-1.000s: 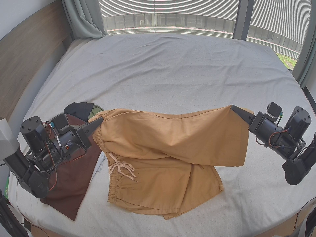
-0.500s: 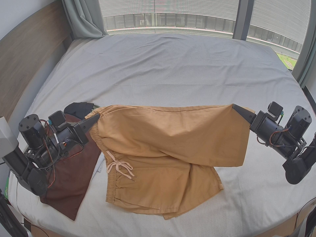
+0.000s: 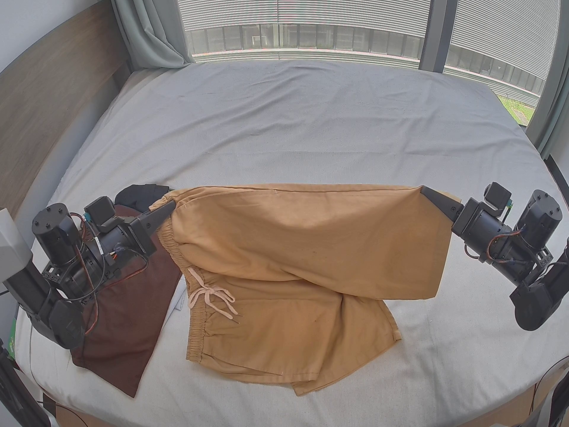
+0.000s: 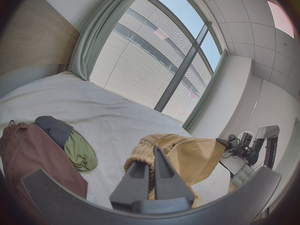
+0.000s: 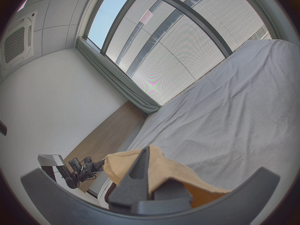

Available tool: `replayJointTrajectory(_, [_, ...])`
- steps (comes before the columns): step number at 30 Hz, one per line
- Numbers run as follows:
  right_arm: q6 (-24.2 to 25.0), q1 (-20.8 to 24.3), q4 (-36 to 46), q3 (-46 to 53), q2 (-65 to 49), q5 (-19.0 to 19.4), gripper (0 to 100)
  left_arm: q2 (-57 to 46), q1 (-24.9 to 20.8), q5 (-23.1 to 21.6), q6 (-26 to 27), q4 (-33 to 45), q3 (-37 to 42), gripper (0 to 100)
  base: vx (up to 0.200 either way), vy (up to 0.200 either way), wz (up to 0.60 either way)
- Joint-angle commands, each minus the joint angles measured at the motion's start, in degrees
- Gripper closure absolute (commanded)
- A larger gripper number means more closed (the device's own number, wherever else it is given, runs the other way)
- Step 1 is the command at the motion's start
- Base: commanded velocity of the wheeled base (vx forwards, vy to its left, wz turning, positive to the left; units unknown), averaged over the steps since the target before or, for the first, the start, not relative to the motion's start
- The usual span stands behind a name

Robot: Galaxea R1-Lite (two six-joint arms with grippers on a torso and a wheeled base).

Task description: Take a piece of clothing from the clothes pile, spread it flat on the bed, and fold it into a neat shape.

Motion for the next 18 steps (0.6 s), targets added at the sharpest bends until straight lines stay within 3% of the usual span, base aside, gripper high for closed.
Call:
replayJointTrajectory(1, [0.0,-0.7,0.0,0.0,0.3,0.1,100,0.5,0.8,0.0,0.0,-0.1,-0.5,100,0.000,0.000,0.00])
replayJointTrajectory(18, [-0.2,-1.1,0.0,0.2,0.4,0.2,100,1.1,1.5,0.0,0.0,-0.1,-1.1,100,0.000,0.000,0.00])
